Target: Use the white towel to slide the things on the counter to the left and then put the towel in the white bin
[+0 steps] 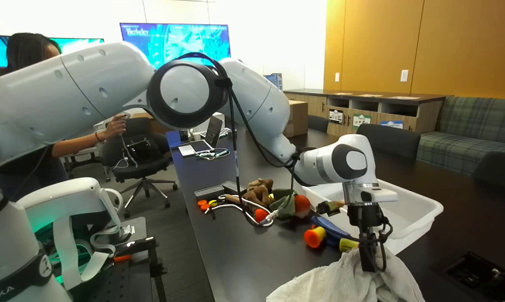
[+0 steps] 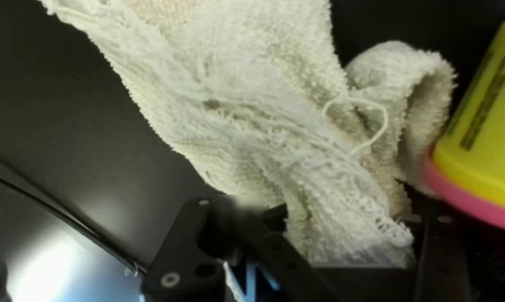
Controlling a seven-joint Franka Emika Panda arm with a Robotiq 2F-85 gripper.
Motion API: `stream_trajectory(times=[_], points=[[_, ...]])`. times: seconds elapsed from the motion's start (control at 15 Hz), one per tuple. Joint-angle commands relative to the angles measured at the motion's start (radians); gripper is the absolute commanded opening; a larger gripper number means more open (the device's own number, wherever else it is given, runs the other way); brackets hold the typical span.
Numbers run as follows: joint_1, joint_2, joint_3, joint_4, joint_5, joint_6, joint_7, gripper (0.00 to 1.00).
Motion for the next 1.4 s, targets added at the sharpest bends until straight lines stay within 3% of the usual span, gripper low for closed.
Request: stream_trajectory(times=[0.0, 0.2, 0.6, 1.0, 1.33], points=[[0.040, 0.039, 0.006, 0.066, 0.021, 0.045, 0.029, 0.05], [0.079, 0.020, 0.014, 0.032, 0.017, 0.106, 0.033, 0.05], [0.183, -0.097, 0.052, -0.161, -0.012, 0.241, 0.045, 0.05], [0.377, -0.200, 0.065, -0.333, -0.009, 0.308, 0.143, 0.05], [0.513, -0.221, 0.125, -0.338, -0.015, 0.295, 0.216, 0.05]])
